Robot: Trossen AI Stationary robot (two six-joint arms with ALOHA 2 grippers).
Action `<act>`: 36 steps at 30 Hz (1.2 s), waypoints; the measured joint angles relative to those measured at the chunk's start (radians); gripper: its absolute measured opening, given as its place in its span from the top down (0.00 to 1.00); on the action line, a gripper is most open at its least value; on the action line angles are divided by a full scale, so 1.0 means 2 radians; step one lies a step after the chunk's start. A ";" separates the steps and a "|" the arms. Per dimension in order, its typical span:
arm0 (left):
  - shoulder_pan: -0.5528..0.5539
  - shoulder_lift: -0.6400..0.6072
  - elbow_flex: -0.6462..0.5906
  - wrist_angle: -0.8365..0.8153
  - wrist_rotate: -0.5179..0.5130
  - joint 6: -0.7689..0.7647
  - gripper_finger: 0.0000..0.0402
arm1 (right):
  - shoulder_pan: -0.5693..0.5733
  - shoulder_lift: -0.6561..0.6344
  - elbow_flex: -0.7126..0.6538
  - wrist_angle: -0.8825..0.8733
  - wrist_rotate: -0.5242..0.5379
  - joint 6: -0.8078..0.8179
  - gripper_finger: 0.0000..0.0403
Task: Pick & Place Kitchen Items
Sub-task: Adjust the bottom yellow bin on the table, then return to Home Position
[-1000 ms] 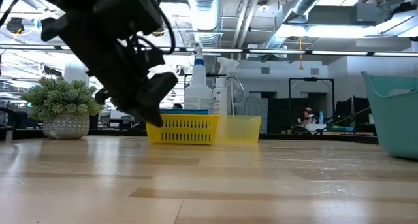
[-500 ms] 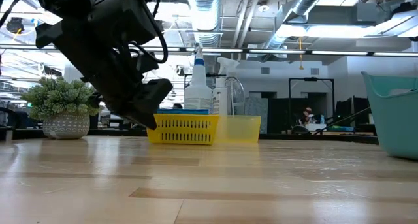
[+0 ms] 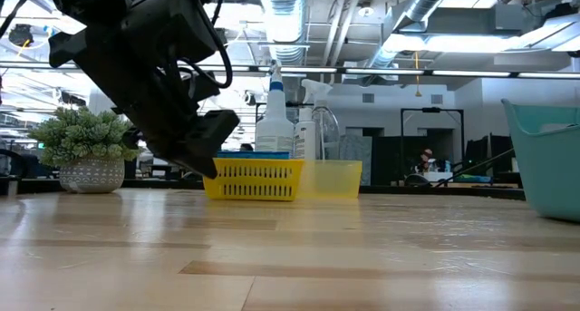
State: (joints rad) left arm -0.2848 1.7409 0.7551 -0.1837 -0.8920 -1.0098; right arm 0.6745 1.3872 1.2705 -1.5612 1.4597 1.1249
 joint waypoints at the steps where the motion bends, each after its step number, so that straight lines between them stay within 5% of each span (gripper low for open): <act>1: 0.000 0.000 0.000 0.000 0.002 0.001 1.00 | 0.000 0.000 0.000 0.000 0.000 0.000 0.28; 15: -0.033 -0.077 0.000 -0.098 0.019 0.004 1.00 | 0.000 0.000 0.000 0.000 0.000 0.000 0.28; 26: -0.122 -0.197 0.000 -0.154 0.009 0.070 1.00 | 0.006 -0.008 0.000 -0.005 -0.015 -0.018 0.28; 36: -0.185 -0.295 -0.049 -0.150 -0.060 0.068 1.00 | 0.013 -0.190 -0.121 -0.004 -0.011 0.050 0.30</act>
State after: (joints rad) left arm -0.6546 1.1504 0.6569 -0.4840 -1.0125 -0.8729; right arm 0.7007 1.0077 1.0285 -1.5700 1.4376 1.2255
